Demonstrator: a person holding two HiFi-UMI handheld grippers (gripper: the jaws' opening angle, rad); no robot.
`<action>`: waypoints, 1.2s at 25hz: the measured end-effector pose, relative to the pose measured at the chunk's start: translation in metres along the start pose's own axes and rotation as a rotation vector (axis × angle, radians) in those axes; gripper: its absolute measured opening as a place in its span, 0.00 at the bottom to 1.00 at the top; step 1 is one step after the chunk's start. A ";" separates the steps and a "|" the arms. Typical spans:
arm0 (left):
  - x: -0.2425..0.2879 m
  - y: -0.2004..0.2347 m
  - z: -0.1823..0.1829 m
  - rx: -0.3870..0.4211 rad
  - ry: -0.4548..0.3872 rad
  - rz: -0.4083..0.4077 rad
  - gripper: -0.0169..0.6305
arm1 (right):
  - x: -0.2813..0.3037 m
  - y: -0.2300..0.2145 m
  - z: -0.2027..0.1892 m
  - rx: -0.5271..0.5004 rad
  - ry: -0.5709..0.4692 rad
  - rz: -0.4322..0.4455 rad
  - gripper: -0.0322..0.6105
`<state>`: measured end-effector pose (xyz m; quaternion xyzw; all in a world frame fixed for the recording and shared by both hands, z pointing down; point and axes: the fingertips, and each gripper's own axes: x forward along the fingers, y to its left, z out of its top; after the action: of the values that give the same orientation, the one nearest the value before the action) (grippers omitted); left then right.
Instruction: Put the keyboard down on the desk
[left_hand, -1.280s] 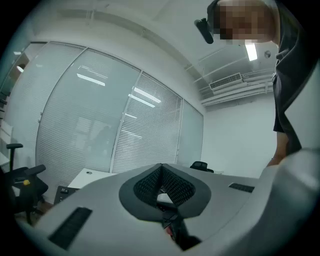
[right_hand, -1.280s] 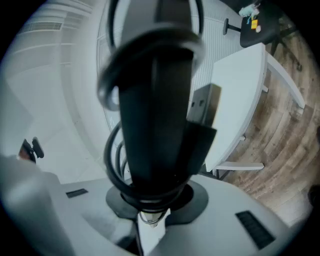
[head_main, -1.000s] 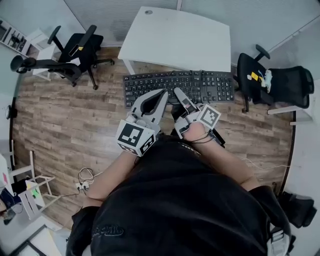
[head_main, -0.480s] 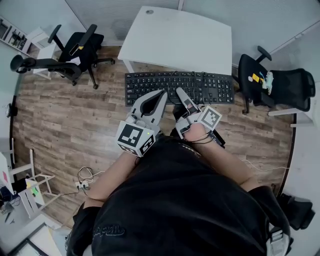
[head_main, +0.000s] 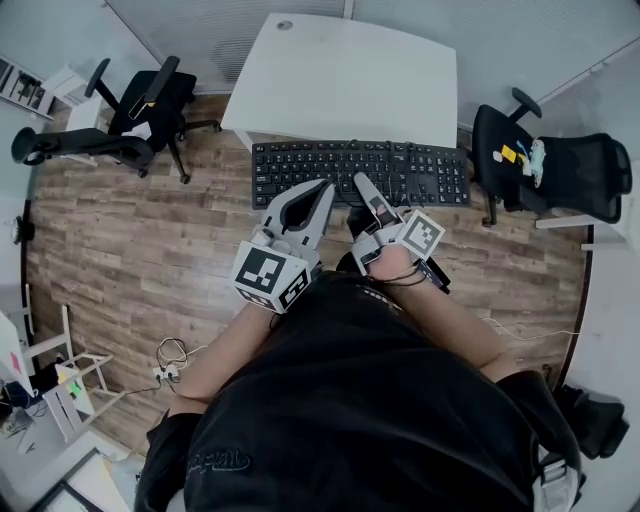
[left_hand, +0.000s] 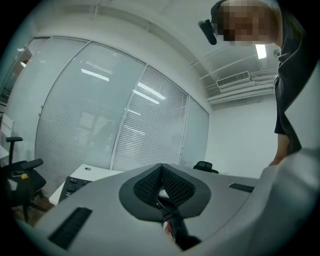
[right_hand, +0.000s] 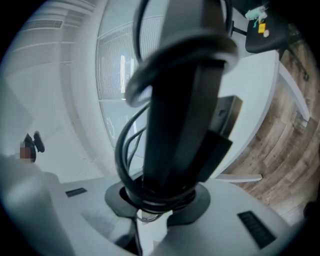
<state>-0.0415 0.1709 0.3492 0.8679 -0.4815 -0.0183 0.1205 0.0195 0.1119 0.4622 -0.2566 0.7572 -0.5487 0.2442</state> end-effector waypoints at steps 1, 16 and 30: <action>0.006 0.001 0.000 0.000 0.001 0.001 0.05 | 0.001 -0.002 0.006 -0.001 -0.002 -0.003 0.21; 0.140 -0.002 0.015 0.006 -0.024 -0.003 0.05 | 0.026 -0.035 0.130 -0.048 0.028 0.013 0.21; 0.205 -0.024 0.013 0.005 0.006 -0.050 0.05 | 0.012 -0.055 0.178 -0.052 0.029 0.002 0.21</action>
<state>0.0866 0.0084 0.3483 0.8799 -0.4595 -0.0175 0.1194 0.1330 -0.0367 0.4641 -0.2539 0.7749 -0.5324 0.2272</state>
